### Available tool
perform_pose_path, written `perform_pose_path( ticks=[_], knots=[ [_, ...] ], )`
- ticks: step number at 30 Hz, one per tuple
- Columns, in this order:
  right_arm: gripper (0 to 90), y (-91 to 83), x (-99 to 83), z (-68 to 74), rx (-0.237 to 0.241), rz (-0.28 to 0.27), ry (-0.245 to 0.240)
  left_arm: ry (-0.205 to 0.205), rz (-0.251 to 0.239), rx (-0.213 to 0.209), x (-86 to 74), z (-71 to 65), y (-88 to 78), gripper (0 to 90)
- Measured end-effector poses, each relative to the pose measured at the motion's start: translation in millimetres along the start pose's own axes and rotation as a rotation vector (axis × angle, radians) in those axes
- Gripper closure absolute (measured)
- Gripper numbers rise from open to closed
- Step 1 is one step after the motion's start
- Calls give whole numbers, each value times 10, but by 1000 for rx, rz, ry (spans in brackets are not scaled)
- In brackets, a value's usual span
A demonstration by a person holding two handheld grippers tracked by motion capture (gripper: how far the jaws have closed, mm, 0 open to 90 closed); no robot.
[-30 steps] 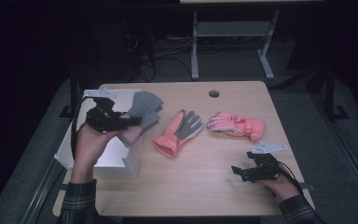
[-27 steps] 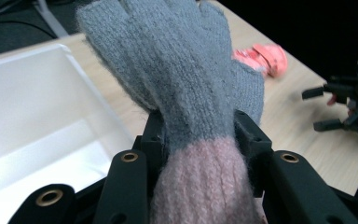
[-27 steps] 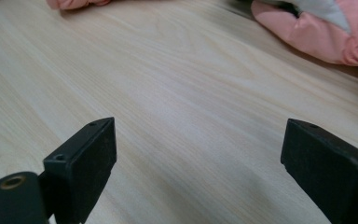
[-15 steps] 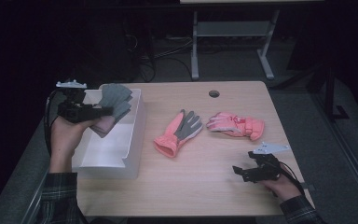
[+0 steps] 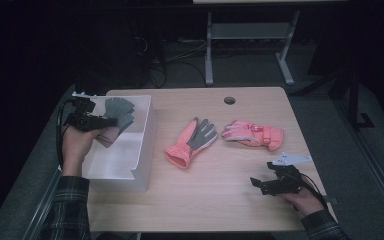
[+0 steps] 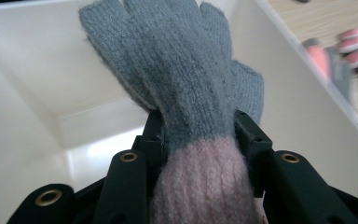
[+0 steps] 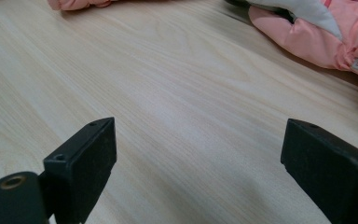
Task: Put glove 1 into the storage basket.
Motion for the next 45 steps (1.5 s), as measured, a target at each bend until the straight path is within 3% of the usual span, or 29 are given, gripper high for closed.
perform_pose_path(
  ticks=[5,11,12,15,20,24,26,32,35,45],
  knots=[
    [103,13,-5,4,3,5,-1,7,45,47,-115,119,167,617],
    [103,-2,-9,-1,3,5,-2,-14,83,77,-235,223,283,613],
    [103,-2,-6,-9,0,3,-1,15,106,106,-258,213,324,613],
    [103,-3,-9,-9,0,4,0,28,129,130,-284,205,384,609],
    [103,-8,-14,-17,-4,6,5,22,154,134,-364,226,475,608],
    [103,-19,-12,-19,-1,1,2,41,190,151,-446,249,545,605],
    [103,-16,-13,-19,-1,3,2,17,200,142,-507,267,584,604],
    [103,-18,-21,-20,-1,6,7,10,242,137,-666,283,700,587],
    [103,-26,-21,-18,-2,3,6,-4,261,136,-709,283,749,530],
    [103,-34,-23,-14,4,14,10,15,228,143,-641,225,718,244]
  ],
)
Point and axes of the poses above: each handheld gripper's, and its own axes: y roughly forward along the jaws, x roughly out of its top, z roughly to its left, the point moved 8 cm from there along y, roughly forward along the jaws, and after that the axes turned 7 degrees about -z, right-handed, at the moved point
